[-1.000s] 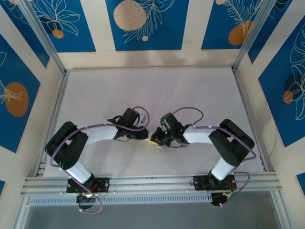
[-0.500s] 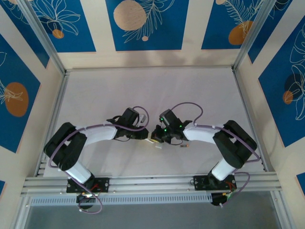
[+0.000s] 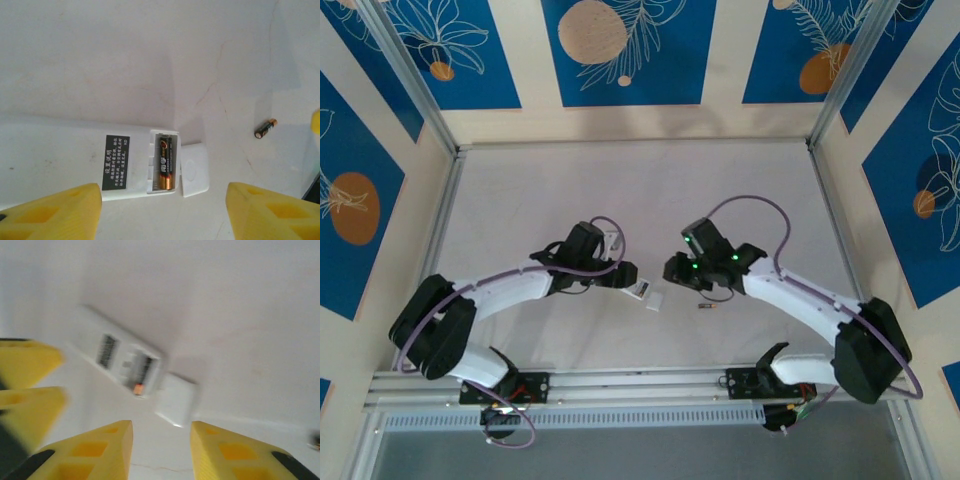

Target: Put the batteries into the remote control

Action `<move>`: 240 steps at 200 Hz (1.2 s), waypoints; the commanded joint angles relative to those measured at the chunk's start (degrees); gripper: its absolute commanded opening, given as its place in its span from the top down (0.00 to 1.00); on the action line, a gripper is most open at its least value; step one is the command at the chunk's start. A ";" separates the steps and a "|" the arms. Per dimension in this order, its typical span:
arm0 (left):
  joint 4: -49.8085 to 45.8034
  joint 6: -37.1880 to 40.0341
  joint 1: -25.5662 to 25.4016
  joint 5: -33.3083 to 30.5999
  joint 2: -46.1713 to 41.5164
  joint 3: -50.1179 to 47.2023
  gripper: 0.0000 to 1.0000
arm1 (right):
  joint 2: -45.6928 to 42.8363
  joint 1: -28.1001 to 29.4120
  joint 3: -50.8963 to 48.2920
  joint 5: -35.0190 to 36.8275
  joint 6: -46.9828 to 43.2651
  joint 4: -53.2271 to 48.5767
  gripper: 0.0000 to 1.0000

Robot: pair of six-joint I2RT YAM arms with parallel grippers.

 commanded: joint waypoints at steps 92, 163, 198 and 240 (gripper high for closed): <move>2.29 -0.15 0.51 -1.48 -4.14 -2.26 0.08 | -7.08 -10.19 -12.49 -2.86 5.89 -9.38 0.51; 3.50 -0.72 0.51 -2.65 -6.40 -4.66 0.08 | -2.35 -8.99 -11.83 -3.83 20.75 -8.36 0.60; 5.38 -0.82 0.51 -3.50 -8.06 -6.73 0.07 | -0.72 -8.44 -9.86 -2.05 25.52 -9.60 0.61; 5.72 -0.29 0.58 -3.15 -9.13 -7.93 0.07 | 2.02 -10.23 -8.08 -2.05 26.86 -10.94 0.60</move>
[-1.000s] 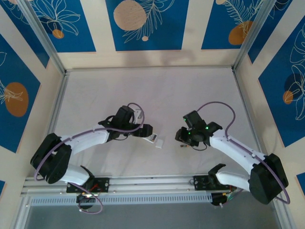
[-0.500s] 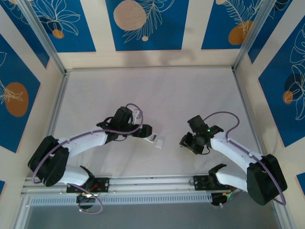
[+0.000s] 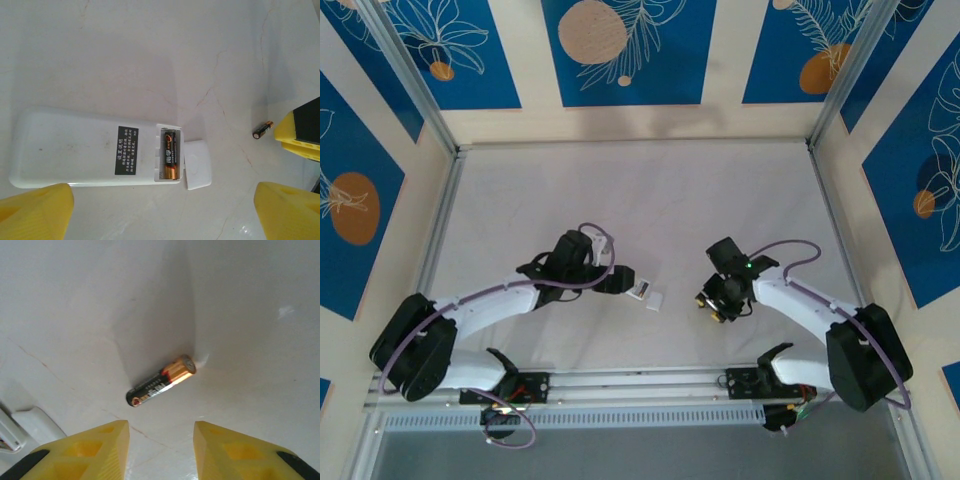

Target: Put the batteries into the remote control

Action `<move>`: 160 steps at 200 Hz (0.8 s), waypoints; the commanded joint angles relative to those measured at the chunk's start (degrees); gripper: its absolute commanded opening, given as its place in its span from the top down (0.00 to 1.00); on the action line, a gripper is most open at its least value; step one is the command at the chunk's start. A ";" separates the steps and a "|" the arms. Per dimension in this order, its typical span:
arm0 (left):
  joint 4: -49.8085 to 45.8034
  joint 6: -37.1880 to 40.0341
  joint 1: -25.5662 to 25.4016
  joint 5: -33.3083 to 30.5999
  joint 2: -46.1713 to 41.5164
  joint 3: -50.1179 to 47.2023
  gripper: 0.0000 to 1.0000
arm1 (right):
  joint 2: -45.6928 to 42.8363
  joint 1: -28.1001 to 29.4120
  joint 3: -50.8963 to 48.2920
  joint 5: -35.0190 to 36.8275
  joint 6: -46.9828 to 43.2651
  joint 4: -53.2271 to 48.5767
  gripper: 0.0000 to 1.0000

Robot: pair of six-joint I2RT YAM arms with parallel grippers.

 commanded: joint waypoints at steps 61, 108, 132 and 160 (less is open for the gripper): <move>3.85 -0.44 0.76 0.17 -1.25 -2.41 0.06 | 5.66 -2.26 2.70 -1.09 4.65 -1.77 0.60; 5.25 -0.51 0.88 0.78 -0.89 -3.10 0.06 | 8.91 -2.19 5.04 -1.23 4.91 -2.61 0.60; 5.61 -0.61 1.02 1.15 -0.59 -3.30 0.06 | 10.99 -2.48 5.19 -2.39 5.04 -2.00 0.60; 5.62 -0.52 1.14 0.73 -0.86 -3.57 0.01 | 13.44 -2.85 5.97 -3.37 4.51 -1.55 0.61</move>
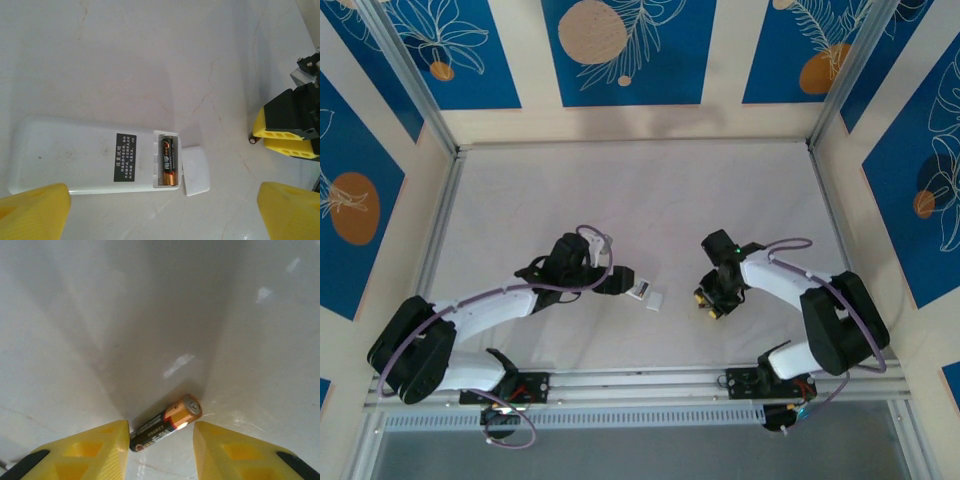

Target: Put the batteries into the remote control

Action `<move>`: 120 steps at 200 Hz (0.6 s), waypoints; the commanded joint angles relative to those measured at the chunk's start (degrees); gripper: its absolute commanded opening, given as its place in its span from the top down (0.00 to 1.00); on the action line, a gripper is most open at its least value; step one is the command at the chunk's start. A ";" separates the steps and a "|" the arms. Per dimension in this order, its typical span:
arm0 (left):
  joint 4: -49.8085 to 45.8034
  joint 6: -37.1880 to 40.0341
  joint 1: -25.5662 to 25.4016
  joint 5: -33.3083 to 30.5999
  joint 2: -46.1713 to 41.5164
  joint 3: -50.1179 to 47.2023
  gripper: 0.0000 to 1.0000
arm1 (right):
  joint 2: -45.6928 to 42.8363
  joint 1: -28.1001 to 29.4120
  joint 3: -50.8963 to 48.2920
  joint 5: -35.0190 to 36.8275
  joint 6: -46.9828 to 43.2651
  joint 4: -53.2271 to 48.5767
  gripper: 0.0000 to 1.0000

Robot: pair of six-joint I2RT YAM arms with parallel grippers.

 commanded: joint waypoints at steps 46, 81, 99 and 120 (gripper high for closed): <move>0.64 -0.38 1.18 0.31 -0.61 -1.42 0.00 | 2.63 -0.47 2.64 -1.58 0.52 -2.02 0.74; -0.29 -0.13 1.14 0.22 -0.90 -0.94 0.00 | 0.48 -0.40 2.17 -0.96 0.13 -2.64 0.90; -1.07 0.04 1.28 -0.08 -1.31 -0.74 0.00 | -1.06 0.12 2.33 -0.01 -0.62 -3.20 0.92; -2.14 0.19 1.26 -0.66 -1.88 -0.53 0.00 | -3.15 2.05 3.69 2.22 -2.17 -4.63 0.92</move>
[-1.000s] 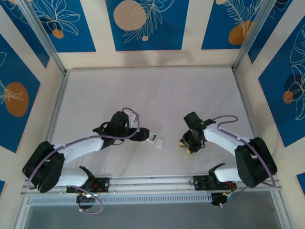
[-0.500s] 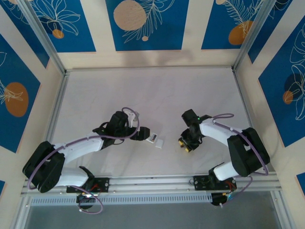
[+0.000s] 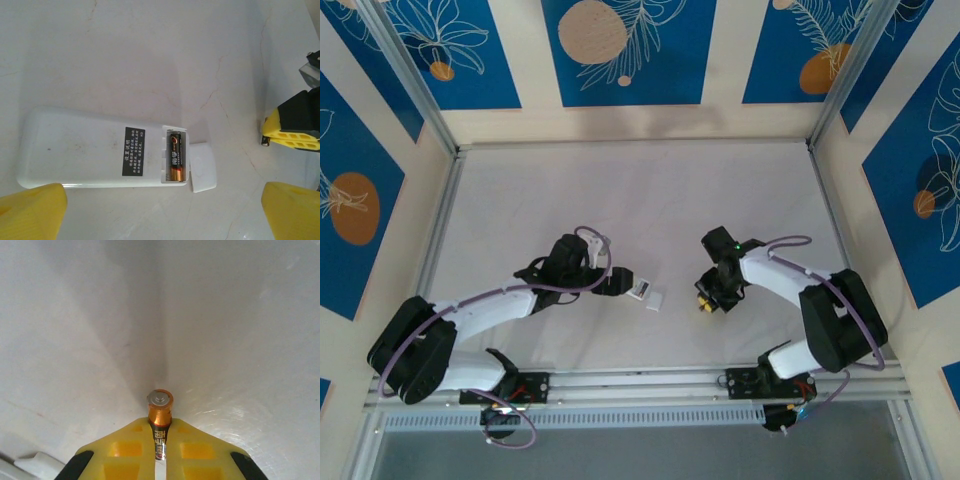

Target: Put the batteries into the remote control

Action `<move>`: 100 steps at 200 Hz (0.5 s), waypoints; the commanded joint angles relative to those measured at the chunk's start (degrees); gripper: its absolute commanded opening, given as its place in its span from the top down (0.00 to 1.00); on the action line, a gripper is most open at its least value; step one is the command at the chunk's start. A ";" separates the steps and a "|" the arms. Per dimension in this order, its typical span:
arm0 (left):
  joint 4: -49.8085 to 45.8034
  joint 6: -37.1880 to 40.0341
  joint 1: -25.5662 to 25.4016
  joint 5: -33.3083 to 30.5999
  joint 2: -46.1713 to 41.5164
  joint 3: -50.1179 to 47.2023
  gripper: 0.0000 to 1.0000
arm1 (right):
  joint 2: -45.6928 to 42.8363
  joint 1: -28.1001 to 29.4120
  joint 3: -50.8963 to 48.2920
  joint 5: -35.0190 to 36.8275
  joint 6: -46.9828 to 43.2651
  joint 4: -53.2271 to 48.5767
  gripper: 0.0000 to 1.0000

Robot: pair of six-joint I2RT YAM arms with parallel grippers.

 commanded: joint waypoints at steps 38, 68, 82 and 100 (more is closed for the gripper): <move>-3.29 -0.47 1.47 -1.89 -1.85 -0.14 0.00 | -3.09 8.61 7.99 8.74 -3.72 -5.36 0.92; -4.95 -2.92 2.76 -5.12 -1.70 -1.06 0.00 | -0.42 14.93 13.22 13.93 -4.83 -4.56 0.92; -6.36 -3.86 3.40 -7.58 -1.62 -1.69 0.00 | 1.66 17.46 15.98 15.68 -5.89 -3.65 0.92; -6.30 -4.55 4.33 -7.73 -1.78 -3.06 0.00 | 4.90 20.30 19.55 16.67 -7.36 -2.07 0.92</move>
